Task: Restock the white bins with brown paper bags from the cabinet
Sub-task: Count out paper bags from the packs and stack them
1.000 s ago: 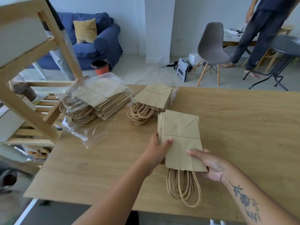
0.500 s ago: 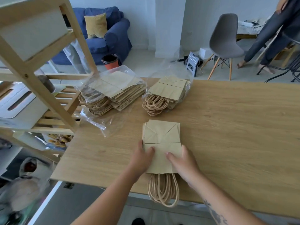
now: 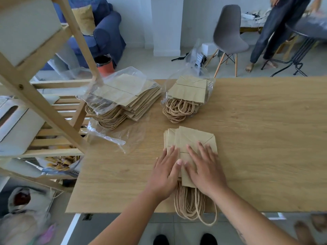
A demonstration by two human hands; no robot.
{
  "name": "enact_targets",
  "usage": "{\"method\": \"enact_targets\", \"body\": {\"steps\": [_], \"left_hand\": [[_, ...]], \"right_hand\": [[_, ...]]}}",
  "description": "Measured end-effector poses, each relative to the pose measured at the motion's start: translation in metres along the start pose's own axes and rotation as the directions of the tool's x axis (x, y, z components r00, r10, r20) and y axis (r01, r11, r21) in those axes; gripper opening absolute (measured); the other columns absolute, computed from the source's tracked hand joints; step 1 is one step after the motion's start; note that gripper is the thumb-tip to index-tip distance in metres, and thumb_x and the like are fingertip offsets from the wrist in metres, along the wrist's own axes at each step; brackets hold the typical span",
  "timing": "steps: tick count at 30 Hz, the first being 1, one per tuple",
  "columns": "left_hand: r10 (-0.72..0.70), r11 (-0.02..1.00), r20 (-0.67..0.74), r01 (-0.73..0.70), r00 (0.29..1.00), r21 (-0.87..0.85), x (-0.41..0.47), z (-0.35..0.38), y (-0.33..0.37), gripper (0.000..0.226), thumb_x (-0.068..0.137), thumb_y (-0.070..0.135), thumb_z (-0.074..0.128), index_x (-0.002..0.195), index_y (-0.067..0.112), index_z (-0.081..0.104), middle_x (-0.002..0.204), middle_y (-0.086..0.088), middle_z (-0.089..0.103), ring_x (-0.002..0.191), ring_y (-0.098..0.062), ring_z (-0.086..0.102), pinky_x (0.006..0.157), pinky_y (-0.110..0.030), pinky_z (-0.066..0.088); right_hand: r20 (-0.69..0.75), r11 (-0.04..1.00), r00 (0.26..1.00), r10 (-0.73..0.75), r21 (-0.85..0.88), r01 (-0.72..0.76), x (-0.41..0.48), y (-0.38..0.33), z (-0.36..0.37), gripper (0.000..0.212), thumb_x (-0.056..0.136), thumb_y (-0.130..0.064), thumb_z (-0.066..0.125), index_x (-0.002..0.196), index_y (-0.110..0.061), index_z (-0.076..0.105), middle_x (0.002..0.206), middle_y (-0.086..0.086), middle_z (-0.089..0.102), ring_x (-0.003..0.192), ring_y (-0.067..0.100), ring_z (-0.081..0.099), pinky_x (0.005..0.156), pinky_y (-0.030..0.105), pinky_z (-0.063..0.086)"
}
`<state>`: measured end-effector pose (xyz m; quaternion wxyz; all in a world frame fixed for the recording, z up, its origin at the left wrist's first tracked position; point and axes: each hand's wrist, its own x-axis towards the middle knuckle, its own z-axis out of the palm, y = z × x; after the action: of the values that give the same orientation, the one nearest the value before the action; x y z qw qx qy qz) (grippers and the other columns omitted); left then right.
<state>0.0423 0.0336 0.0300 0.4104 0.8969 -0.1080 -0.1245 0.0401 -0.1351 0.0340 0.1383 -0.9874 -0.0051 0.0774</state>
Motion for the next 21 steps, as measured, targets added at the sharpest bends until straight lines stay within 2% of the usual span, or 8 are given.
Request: {"method": "enact_targets", "body": {"steps": [3,5,8,10,13,17,19,21], "left_hand": [[0.075,0.991,0.021,-0.076,0.997,0.113,0.008,0.001,-0.006,0.062,0.101,0.059,0.015,0.157,0.033,0.009,0.164,0.018,0.001,0.148,0.002,-0.016,0.124,-0.035,-0.005],[0.143,0.966,0.042,-0.148,0.989,0.210,0.013,0.004,-0.005,0.063,0.101,0.056,0.012,0.158,0.030,0.010,0.164,0.015,0.002,0.149,0.001,-0.017,0.124,-0.036,-0.006],[0.202,0.959,0.095,-0.217,0.975,0.184,0.016,0.008,-0.001,0.060,0.103,0.053,0.015,0.158,0.028,0.015,0.165,0.012,0.007,0.150,0.002,-0.009,0.124,-0.036,0.000],[0.225,0.957,0.093,-0.238,0.970,0.168,0.016,0.011,-0.001,0.061,0.103,0.053,0.018,0.158,0.025,0.018,0.165,0.010,0.003,0.150,0.001,-0.010,0.125,-0.032,0.000],[0.141,0.978,0.023,-0.143,0.990,0.154,0.021,0.012,-0.004,0.071,0.099,0.059,0.014,0.158,0.021,0.010,0.164,0.008,-0.009,0.149,-0.005,-0.020,0.124,-0.033,-0.005],[0.033,0.952,0.083,-0.057,0.996,0.302,0.028,0.013,-0.005,0.070,0.098,0.058,0.010,0.158,0.025,-0.008,0.163,0.012,-0.016,0.148,-0.009,-0.024,0.123,-0.040,-0.009],[0.016,0.937,0.090,-0.047,0.996,0.346,0.031,0.013,-0.001,0.065,0.100,0.059,0.013,0.156,0.034,-0.010,0.162,0.018,-0.017,0.148,-0.013,-0.026,0.123,-0.044,-0.010],[0.003,0.923,0.078,-0.032,0.997,0.383,0.035,0.013,0.004,0.063,0.100,0.062,0.014,0.154,0.042,-0.009,0.161,0.021,-0.015,0.149,-0.017,-0.024,0.122,-0.046,-0.010]], "right_hand": [[0.065,0.996,0.997,0.046,0.067,-0.050,-0.001,0.026,0.002,0.072,0.084,-0.073,0.001,0.151,-0.048,-0.003,0.162,-0.007,-0.016,0.148,0.019,-0.020,0.121,0.046,-0.003],[0.090,0.994,0.993,0.082,0.071,-0.089,0.000,0.042,-0.002,0.067,0.089,-0.070,0.009,0.152,-0.049,0.000,0.163,-0.009,-0.014,0.148,0.017,-0.019,0.121,0.048,-0.004],[0.020,0.985,0.988,0.152,0.083,-0.153,0.004,0.050,-0.011,0.058,0.096,-0.058,0.024,0.152,-0.045,0.012,0.164,-0.005,-0.006,0.150,0.022,-0.011,0.121,0.050,-0.001],[-0.019,0.990,0.993,0.116,0.078,-0.115,0.006,0.044,-0.015,0.063,0.092,-0.068,0.020,0.151,-0.049,0.005,0.164,-0.006,-0.009,0.149,0.024,-0.014,0.120,0.049,-0.003],[0.052,0.998,0.998,0.045,0.035,-0.046,0.004,0.037,-0.012,0.075,0.080,-0.081,0.011,0.148,-0.055,-0.006,0.162,-0.007,-0.017,0.148,0.025,-0.020,0.120,0.049,-0.005],[0.078,0.996,0.995,0.065,-0.064,-0.060,-0.002,0.057,-0.006,0.076,0.078,-0.084,0.008,0.146,-0.056,-0.013,0.158,-0.005,-0.029,0.145,0.027,-0.028,0.119,0.052,-0.009],[0.103,0.994,0.991,0.086,-0.076,-0.078,-0.002,0.070,-0.011,0.075,0.080,-0.082,0.012,0.146,-0.056,-0.011,0.159,-0.005,-0.028,0.144,0.027,-0.029,0.119,0.053,-0.009],[0.110,0.994,0.988,0.106,-0.049,-0.101,0.002,0.075,-0.019,0.075,0.082,-0.079,0.020,0.149,-0.052,-0.002,0.161,-0.004,-0.022,0.146,0.028,-0.026,0.119,0.055,-0.007]]}}
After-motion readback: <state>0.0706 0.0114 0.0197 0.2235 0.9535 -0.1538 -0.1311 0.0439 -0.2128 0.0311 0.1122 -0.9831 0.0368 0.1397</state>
